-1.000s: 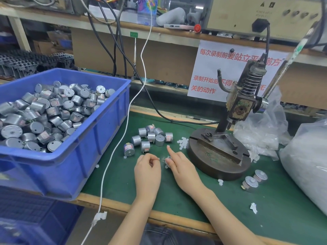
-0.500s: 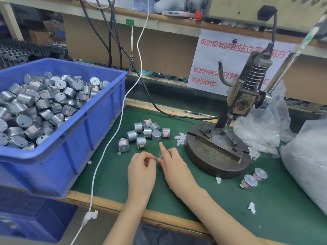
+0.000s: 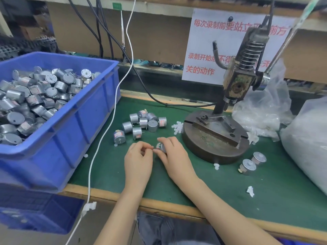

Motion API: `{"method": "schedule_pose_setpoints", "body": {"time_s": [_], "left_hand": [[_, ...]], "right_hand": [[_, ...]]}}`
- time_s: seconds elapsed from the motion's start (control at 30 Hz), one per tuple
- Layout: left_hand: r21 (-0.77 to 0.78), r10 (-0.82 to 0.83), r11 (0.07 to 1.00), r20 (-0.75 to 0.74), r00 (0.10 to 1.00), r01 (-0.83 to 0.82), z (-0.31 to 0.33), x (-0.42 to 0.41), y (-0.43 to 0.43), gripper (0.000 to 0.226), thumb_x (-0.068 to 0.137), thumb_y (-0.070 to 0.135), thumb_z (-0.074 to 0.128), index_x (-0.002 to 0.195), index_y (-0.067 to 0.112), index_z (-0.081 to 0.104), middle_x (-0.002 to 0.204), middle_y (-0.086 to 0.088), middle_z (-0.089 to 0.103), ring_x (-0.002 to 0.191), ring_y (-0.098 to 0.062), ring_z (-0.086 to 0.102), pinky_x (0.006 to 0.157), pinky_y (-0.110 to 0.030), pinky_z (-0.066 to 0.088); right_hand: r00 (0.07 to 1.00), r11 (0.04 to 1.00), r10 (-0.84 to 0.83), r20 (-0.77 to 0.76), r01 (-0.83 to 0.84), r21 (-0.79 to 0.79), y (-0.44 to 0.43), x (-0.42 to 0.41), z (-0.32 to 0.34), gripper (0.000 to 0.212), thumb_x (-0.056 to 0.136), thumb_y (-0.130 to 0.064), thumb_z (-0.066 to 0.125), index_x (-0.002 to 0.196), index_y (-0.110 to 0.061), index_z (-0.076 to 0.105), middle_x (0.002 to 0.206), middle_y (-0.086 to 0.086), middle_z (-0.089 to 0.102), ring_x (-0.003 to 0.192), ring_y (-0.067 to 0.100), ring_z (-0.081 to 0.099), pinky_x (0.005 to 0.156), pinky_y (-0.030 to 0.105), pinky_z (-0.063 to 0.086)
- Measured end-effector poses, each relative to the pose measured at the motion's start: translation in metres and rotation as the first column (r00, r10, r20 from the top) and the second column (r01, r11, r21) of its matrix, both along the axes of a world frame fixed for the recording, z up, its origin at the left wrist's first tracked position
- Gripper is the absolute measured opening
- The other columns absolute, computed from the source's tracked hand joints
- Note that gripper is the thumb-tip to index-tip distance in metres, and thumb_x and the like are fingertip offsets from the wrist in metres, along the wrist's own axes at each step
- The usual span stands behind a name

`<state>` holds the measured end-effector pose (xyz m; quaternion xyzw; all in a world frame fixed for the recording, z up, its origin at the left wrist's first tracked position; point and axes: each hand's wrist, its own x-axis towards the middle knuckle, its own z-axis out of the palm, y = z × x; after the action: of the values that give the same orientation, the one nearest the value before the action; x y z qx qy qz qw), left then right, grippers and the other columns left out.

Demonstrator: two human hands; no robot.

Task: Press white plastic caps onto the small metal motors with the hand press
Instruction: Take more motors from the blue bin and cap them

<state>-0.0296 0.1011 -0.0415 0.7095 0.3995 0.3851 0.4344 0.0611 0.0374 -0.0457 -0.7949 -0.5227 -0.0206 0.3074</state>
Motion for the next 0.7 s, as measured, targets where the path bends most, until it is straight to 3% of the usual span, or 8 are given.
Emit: {"method": "schedule_pose_setpoints", "body": {"time_s": [0.07, 0.17, 0.3, 0.37, 0.47, 0.6, 0.7], "left_hand": [[0.006, -0.013, 1.000, -0.015, 1.000, 0.013, -0.001, 0.001, 0.000, 0.022, 0.082, -0.001, 0.050, 0.074, 0.017, 0.060, 0.083, -0.003, 0.061, 0.072, -0.007, 0.053, 0.061, -0.012, 0.035], [0.016, -0.039, 0.999, -0.054, 0.998, 0.040, -0.001, 0.003, 0.000, 0.021, 0.081, 0.000, 0.051, 0.074, 0.017, 0.061, 0.081, -0.003, 0.063, 0.074, -0.016, 0.054, 0.064, -0.022, 0.034], [0.111, -0.139, 0.979, -0.248, 0.959, 0.171, 0.000, 0.004, -0.002, 0.021, 0.087, 0.007, 0.048, 0.092, 0.013, 0.067, 0.093, -0.001, 0.065, 0.091, -0.022, 0.055, 0.084, -0.034, 0.041], [0.106, -0.178, 0.971, -0.267, 0.947, 0.213, 0.000, 0.003, -0.001, 0.023, 0.088, 0.007, 0.046, 0.094, 0.014, 0.067, 0.096, -0.001, 0.065, 0.095, -0.022, 0.054, 0.089, -0.038, 0.040], [0.046, -0.218, 0.971, -0.246, 0.944, 0.236, -0.001, 0.001, 0.001, 0.024, 0.086, 0.004, 0.045, 0.080, 0.018, 0.065, 0.084, 0.000, 0.065, 0.091, -0.026, 0.056, 0.087, -0.038, 0.040], [-0.142, -0.307, 0.944, -0.061, 0.950, 0.296, 0.004, -0.002, 0.000, 0.042, 0.082, -0.006, 0.043, 0.076, 0.030, 0.064, 0.080, 0.006, 0.069, 0.082, -0.018, 0.063, 0.092, -0.039, 0.045], [-0.200, -0.322, 0.923, 0.061, 0.945, 0.328, 0.007, -0.005, 0.001, 0.047, 0.080, -0.012, 0.042, 0.076, 0.027, 0.068, 0.073, 0.011, 0.071, 0.072, -0.004, 0.065, 0.077, -0.020, 0.050]], "right_hand": [[0.999, 0.994, 0.031, -0.027, -0.028, 0.110, -0.003, -0.002, 0.002, 0.032, 0.090, -0.019, 0.060, 0.118, -0.005, 0.055, 0.116, 0.011, 0.051, 0.105, 0.024, 0.053, 0.083, 0.028, 0.040], [0.998, 0.984, 0.018, -0.059, -0.007, 0.180, -0.006, -0.005, 0.004, 0.025, 0.087, -0.011, 0.061, 0.110, -0.003, 0.054, 0.113, 0.011, 0.048, 0.096, 0.022, 0.052, 0.077, 0.029, 0.043], [0.995, 0.972, 0.007, -0.095, 0.015, 0.233, -0.009, -0.006, 0.007, 0.031, 0.086, -0.010, 0.060, 0.115, -0.004, 0.052, 0.114, 0.009, 0.044, 0.094, 0.013, 0.046, 0.077, 0.026, 0.041], [0.995, 0.971, 0.022, -0.098, 0.002, 0.239, -0.010, -0.007, 0.007, 0.038, 0.087, -0.011, 0.059, 0.123, -0.006, 0.050, 0.116, 0.008, 0.043, 0.093, 0.010, 0.044, 0.078, 0.025, 0.041], [0.995, 0.980, 0.021, -0.100, -0.001, 0.199, -0.010, -0.007, 0.004, 0.040, 0.090, -0.015, 0.056, 0.129, -0.008, 0.048, 0.123, 0.006, 0.045, 0.106, 0.013, 0.047, 0.086, 0.020, 0.037], [0.976, 0.974, -0.070, -0.206, 0.112, 0.199, -0.011, -0.005, 0.005, 0.040, 0.091, -0.022, 0.057, 0.129, -0.012, 0.049, 0.129, -0.001, 0.053, 0.118, 0.012, 0.047, 0.089, 0.005, 0.023], [0.966, 0.966, -0.108, -0.233, 0.157, 0.204, -0.016, -0.005, 0.007, 0.042, 0.089, -0.027, 0.060, 0.128, -0.016, 0.051, 0.115, -0.007, 0.056, 0.113, 0.009, 0.045, 0.086, 0.003, 0.023]]}}
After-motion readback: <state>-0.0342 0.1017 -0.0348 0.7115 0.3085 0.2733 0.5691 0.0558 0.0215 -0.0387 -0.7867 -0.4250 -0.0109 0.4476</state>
